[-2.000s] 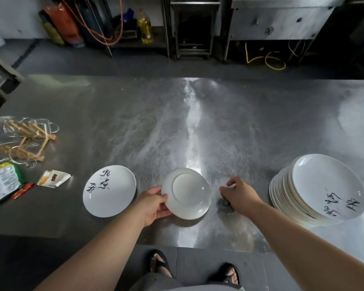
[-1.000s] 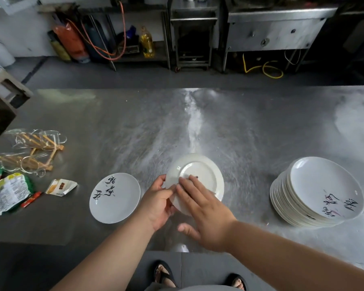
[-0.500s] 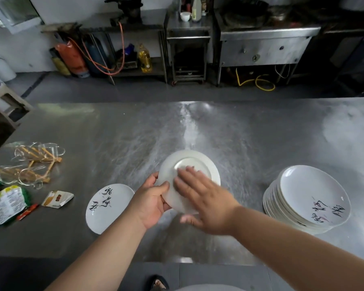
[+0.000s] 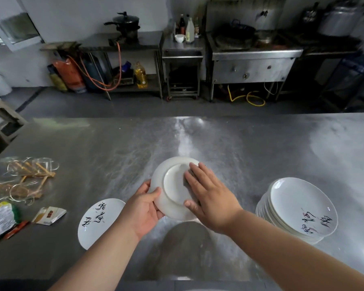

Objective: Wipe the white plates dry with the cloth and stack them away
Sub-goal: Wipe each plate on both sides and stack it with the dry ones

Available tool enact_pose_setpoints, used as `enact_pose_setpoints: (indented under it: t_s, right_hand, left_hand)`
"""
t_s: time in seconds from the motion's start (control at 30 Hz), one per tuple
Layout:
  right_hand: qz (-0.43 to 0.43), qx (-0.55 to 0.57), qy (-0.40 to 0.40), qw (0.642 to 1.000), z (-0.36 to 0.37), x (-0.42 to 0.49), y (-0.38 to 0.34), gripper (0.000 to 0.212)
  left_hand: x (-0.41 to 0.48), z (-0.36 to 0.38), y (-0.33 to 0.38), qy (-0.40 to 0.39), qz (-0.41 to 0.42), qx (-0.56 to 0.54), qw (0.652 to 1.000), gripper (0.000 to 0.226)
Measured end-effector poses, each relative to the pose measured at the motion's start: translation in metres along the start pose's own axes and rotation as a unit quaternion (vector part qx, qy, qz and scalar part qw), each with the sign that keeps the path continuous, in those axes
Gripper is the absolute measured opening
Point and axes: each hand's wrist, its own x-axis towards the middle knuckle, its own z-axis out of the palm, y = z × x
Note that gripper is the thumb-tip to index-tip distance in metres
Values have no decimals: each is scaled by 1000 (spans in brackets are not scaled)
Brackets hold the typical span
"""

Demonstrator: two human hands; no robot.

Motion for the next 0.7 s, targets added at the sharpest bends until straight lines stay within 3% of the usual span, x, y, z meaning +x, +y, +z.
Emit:
enact_pose_setpoints:
  t_s: [0.07, 0.3, 0.5, 0.63, 0.7]
  right_hand:
    - [18, 2, 17, 1000, -4, 4, -2, 80]
    - [-117, -29, 20, 993, 3, -18, -23, 83]
    - [33, 36, 53, 997, -19, 0, -9, 85]
    - [-107, 3, 37, 994, -4, -26, -35, 84]
    - [-130, -22, 39, 990, -2, -28, -29, 83]
  left_hand:
    - [-1, 5, 3, -4, 6, -7, 1000, 29]
    - [-3, 6, 9, 4, 2, -10, 1000, 24]
    - [-4, -1, 24, -12, 11, 7, 1000, 29]
    - [-11, 2, 21, -32, 9, 34, 999, 28]
    - [-17, 1, 18, -50, 6, 52, 997, 28]
